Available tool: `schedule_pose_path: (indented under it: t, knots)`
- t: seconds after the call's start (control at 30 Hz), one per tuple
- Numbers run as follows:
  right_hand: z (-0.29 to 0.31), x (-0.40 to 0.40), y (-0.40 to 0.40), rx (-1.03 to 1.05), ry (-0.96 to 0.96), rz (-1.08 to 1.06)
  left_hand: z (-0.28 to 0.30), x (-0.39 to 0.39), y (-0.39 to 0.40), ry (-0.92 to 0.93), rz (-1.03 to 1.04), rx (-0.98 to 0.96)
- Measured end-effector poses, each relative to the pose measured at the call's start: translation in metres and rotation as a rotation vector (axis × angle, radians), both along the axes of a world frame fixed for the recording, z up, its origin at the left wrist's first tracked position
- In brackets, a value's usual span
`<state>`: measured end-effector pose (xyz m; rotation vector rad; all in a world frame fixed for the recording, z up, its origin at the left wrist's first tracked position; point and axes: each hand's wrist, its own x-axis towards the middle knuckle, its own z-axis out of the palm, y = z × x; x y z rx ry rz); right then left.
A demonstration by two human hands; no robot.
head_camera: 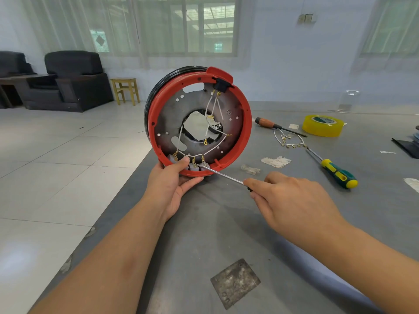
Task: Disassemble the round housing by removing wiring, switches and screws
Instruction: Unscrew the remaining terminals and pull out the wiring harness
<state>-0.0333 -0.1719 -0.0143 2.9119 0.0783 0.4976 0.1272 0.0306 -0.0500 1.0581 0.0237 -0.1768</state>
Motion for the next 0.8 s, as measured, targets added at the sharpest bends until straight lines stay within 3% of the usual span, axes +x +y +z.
schedule_pose_path:
  t: [0.27, 0.8]
  knots:
    - [-0.005, 0.005, -0.004, 0.217, 0.100, 0.083, 0.001, -0.001, -0.002, 0.003, 0.020, 0.019]
    - [-0.020, 0.007, 0.001, 0.392, 0.049, 0.129, 0.001, 0.001, -0.002, 0.049, 0.040, 0.007]
